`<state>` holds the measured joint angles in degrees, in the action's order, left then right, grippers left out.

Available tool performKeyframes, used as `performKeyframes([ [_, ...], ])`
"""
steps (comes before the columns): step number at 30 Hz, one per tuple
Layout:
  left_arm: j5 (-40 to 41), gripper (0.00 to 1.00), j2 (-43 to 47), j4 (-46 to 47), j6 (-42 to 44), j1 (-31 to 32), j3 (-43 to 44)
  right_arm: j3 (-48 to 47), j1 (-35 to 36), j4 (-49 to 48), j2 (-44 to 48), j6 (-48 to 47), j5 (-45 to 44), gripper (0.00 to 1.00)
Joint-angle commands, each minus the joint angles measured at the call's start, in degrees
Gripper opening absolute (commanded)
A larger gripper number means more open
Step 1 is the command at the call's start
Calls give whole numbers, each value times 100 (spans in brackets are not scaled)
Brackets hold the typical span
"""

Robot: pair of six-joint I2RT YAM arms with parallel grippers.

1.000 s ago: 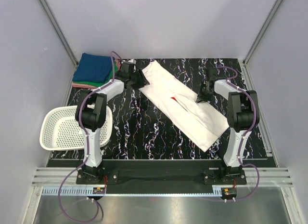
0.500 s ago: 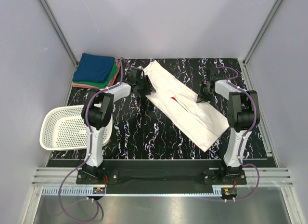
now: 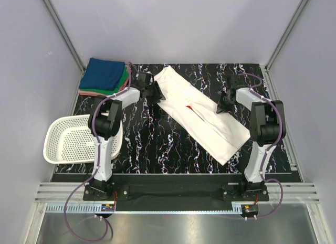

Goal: Fold and stack the t-shirts
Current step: Fold the tshirt

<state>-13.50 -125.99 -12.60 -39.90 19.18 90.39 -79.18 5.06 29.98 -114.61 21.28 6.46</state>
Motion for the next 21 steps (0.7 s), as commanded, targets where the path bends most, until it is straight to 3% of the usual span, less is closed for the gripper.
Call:
performKeyframes([
  [1,234,45,49,-85,97,-195,250,156,-58,175,404,104,-294,13],
  [3,172,45,-249,-137,96,-213,443,262,-49,193,308,157,-251,13],
  [7,110,45,-873,-918,351,-257,1619,815,-49,-219,438,429,57,12],
  [16,-109,47,-1515,-1166,404,-415,2694,1949,4,-1309,992,2019,1155,13],
  [21,-512,52,-1674,-797,413,-441,2992,2406,293,-1880,1309,2819,1446,15],
])
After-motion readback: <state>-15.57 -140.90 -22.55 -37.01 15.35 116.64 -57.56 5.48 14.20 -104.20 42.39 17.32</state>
